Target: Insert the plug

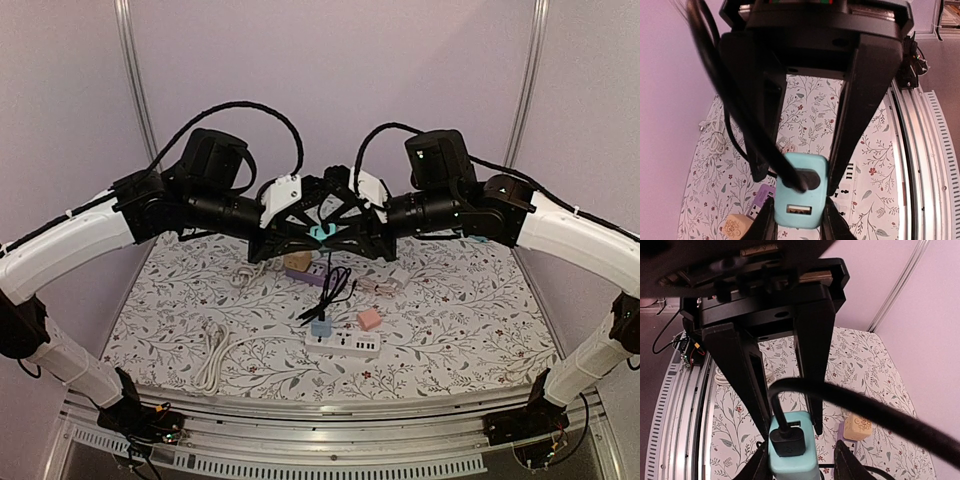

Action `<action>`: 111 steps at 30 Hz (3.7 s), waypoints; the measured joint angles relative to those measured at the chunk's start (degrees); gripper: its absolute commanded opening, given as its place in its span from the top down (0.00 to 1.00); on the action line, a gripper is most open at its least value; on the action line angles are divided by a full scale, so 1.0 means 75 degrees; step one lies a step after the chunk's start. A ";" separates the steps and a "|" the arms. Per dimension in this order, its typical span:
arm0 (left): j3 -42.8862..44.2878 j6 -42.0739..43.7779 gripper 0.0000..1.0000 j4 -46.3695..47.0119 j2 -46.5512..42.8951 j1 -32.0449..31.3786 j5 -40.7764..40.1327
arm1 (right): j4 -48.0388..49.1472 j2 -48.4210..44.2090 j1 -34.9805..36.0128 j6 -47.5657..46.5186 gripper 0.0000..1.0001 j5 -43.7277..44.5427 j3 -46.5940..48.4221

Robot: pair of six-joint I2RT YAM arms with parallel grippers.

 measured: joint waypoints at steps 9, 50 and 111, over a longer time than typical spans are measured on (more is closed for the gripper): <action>0.0026 -0.0125 1.00 0.0000 0.0012 0.0035 0.0017 | -0.0058 0.0003 0.0000 -0.0239 0.99 -0.0137 0.0000; -0.4450 -0.0819 0.03 0.2294 -0.0236 0.0638 -0.0230 | 0.7038 0.0691 -0.2696 0.4704 1.00 -0.1145 -0.6164; -0.6091 -0.1897 0.07 0.7128 0.0714 0.0280 -0.0102 | 1.0520 0.2868 -0.0653 0.3124 1.00 -0.0883 -0.6566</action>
